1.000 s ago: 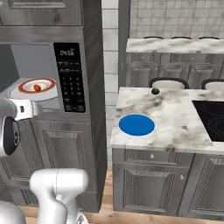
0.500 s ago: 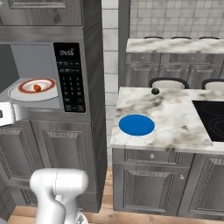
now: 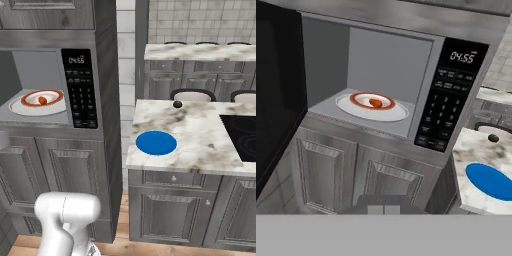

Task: Pick the carrot from the counter and place it in the microwave. Then turn on the microwave.

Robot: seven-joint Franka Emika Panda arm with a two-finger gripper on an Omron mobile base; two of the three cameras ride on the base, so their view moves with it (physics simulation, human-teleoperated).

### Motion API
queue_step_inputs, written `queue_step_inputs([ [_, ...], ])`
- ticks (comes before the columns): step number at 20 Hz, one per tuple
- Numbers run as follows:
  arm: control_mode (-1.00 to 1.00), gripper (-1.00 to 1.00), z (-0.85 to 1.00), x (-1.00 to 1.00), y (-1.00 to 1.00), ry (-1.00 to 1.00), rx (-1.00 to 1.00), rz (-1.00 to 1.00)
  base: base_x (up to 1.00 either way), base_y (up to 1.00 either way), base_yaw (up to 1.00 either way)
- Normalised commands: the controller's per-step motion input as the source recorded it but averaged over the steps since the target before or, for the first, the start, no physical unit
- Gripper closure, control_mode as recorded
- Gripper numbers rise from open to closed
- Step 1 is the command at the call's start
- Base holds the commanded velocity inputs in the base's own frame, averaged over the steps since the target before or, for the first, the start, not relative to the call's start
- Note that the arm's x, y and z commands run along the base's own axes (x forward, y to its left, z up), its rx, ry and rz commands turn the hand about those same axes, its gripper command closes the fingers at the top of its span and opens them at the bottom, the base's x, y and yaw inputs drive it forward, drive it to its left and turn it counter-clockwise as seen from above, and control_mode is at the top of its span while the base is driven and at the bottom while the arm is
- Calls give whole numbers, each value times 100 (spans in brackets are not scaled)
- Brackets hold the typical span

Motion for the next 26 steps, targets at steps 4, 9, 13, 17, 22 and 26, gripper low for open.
queue_step_inputs([
  [4, -100, 100, 1, -61, -3, -16, 0, 0, 0, 0, 0],
  [9, -100, 100, 1, -56, -1, -15, 0, 0, 0, 0, 0],
  [13, -100, 100, 2, -51, -1, -14, 0, 0, 0, 0, 0],
  [17, -100, 100, 1, -46, -1, -14, 0, 0, 0, 0, 0],
  [22, -100, 100, 2, -38, 0, -14, 0, 0, 0, 0, 0],
  [26, -100, 100, 0, -32, 0, -15, 0, 0, 0, 0, 0],
])
